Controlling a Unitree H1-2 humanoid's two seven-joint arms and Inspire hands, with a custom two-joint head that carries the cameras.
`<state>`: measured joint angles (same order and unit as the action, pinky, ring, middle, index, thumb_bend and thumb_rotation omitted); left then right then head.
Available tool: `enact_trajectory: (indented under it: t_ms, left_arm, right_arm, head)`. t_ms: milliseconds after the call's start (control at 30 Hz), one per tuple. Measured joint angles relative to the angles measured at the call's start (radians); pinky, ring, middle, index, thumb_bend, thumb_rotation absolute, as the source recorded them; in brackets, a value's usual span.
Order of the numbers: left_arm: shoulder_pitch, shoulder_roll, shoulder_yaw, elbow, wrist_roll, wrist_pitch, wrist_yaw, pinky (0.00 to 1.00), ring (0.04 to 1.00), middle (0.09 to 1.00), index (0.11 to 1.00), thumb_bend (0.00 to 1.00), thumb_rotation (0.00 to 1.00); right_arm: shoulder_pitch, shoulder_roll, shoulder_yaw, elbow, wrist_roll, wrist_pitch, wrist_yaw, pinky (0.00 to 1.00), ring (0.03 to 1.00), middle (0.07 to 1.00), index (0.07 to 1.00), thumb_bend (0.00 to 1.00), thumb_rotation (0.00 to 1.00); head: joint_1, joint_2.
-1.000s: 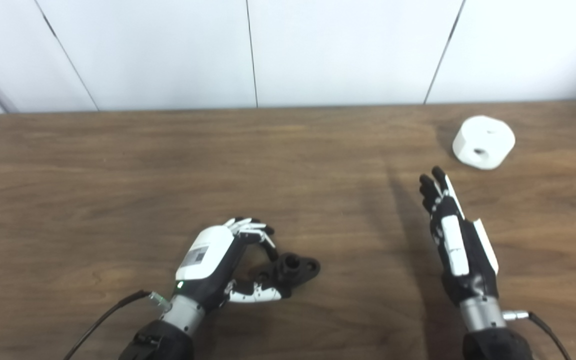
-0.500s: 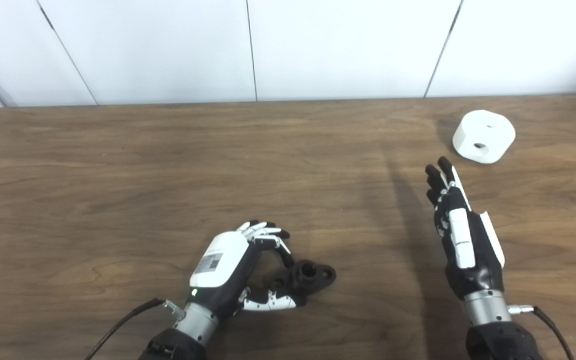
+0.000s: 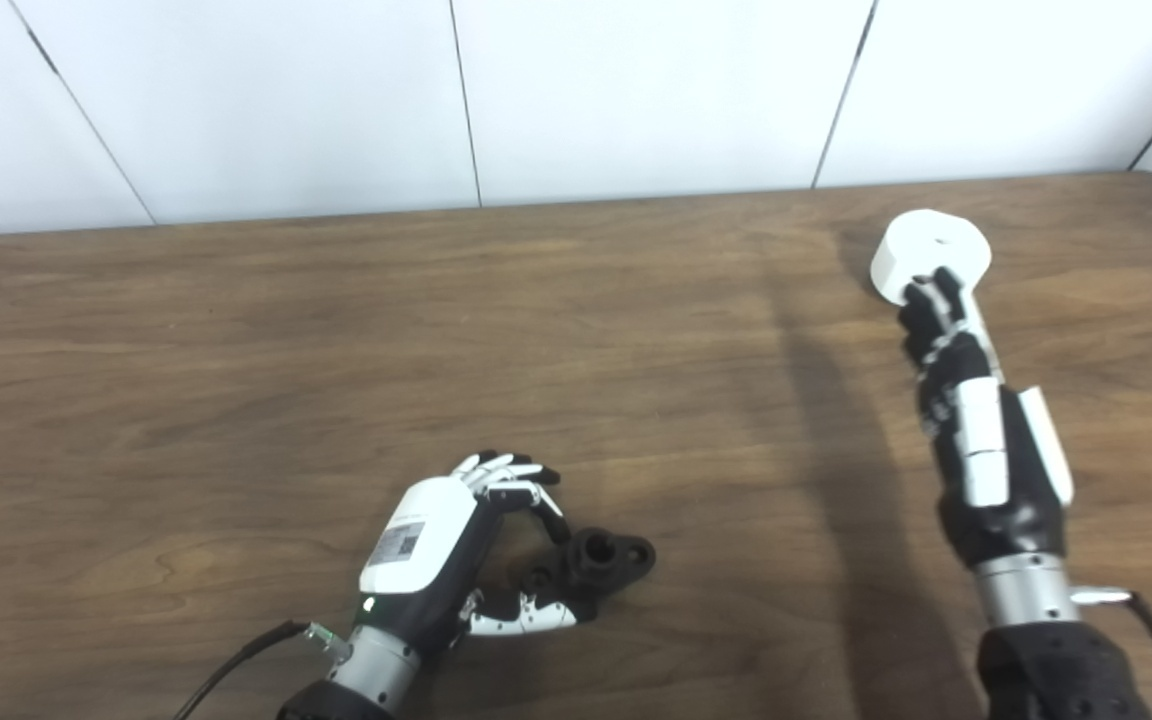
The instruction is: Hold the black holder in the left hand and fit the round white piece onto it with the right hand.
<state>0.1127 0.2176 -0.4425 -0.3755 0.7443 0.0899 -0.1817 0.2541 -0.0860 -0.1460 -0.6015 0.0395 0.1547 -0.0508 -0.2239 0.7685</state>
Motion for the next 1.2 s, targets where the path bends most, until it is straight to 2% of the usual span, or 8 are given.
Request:
enact_trajectory:
  t_ms: [167, 367, 467, 567, 733, 967, 1200]
  left_arm:
    - [0.003, 0.001, 0.006, 0.005, 0.002, -0.019, -0.001, 0.91, 0.881, 0.798, 0.488, 0.52, 0.05]
    - [0.004, 0.003, 0.013, 0.014, 0.004, -0.031, -0.001, 0.91, 0.882, 0.797, 0.488, 0.52, 0.05]
    - [0.005, 0.003, 0.016, 0.018, 0.006, -0.031, 0.0, 0.91, 0.883, 0.798, 0.488, 0.52, 0.05]
    - [0.005, 0.003, 0.017, 0.026, 0.009, -0.032, 0.0, 0.92, 0.884, 0.799, 0.488, 0.52, 0.05]
    - [0.007, 0.002, 0.015, 0.034, 0.025, -0.037, 0.01, 0.91, 0.876, 0.792, 0.488, 0.52, 0.05]
    - [0.009, -0.009, 0.016, 0.057, 0.028, -0.062, 0.031, 0.91, 0.869, 0.784, 0.487, 0.52, 0.05]
    - [0.009, -0.013, 0.018, 0.079, 0.03, -0.074, 0.057, 0.9, 0.864, 0.779, 0.487, 0.52, 0.05]
  right_arm:
    - [-0.001, -0.01, -0.057, -0.047, -0.01, 0.07, 0.0, 1.0, 0.956, 0.944, 0.993, 0.48, 1.0]
    - [-0.027, -0.032, -0.097, -0.072, -0.049, 0.16, 0.018, 1.0, 0.948, 0.945, 0.982, 0.55, 0.99]
    - [-0.045, -0.055, -0.115, -0.093, -0.05, 0.204, 0.029, 1.0, 0.93, 0.952, 0.989, 0.53, 0.99]
    - [-0.048, -0.113, -0.122, -0.094, -0.048, 0.216, 0.045, 1.0, 0.939, 0.963, 0.998, 0.53, 1.0]
    - [-0.093, -0.187, -0.131, -0.087, -0.078, 0.231, 0.05, 1.0, 0.947, 0.962, 1.0, 0.58, 1.0]
    - [-0.178, -0.205, -0.133, -0.078, -0.069, 0.262, 0.054, 1.0, 0.932, 0.949, 0.982, 0.59, 0.98]
    - [-0.185, -0.222, -0.132, -0.076, -0.086, 0.279, 0.059, 1.0, 0.951, 0.951, 0.982, 0.55, 1.0]
  head:
    - [-0.012, -0.002]
    - [-0.012, -0.002]
    - [-0.018, -0.006]
    - [-0.025, -0.012]
    - [-0.028, -0.018]
    - [-0.029, -0.031]
    - [-0.034, -0.055]
